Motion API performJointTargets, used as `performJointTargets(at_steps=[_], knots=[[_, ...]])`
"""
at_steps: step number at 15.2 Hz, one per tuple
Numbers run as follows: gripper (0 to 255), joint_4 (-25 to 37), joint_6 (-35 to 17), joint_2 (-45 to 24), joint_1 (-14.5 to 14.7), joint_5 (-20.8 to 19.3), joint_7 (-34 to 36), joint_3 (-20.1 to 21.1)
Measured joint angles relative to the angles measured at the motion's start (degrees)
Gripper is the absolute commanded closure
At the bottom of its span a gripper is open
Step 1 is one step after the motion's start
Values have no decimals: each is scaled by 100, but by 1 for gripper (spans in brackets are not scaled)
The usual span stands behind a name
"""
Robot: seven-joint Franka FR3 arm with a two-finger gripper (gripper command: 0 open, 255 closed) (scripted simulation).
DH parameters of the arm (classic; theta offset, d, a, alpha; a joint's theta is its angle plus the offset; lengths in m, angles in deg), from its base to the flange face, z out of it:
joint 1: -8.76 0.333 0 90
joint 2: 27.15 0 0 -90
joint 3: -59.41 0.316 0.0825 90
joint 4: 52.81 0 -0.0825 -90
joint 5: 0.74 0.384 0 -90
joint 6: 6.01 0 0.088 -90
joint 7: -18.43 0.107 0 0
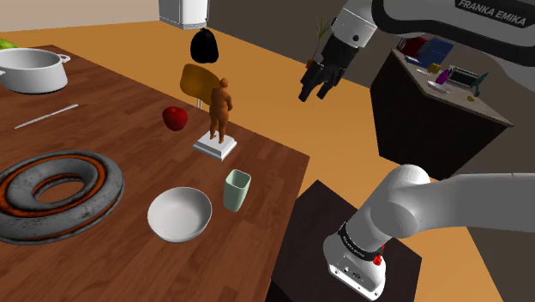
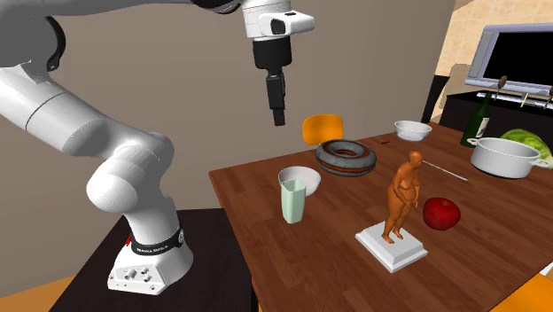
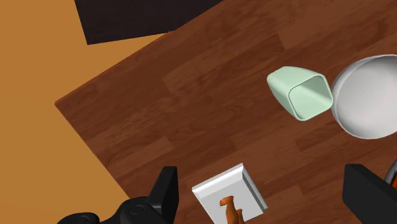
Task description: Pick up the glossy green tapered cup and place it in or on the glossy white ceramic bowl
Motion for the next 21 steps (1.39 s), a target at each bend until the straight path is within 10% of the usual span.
performJointTargets(at_steps=[21], knots=[[0,-1775,-3387,-1944,168,532,1937,1720]])
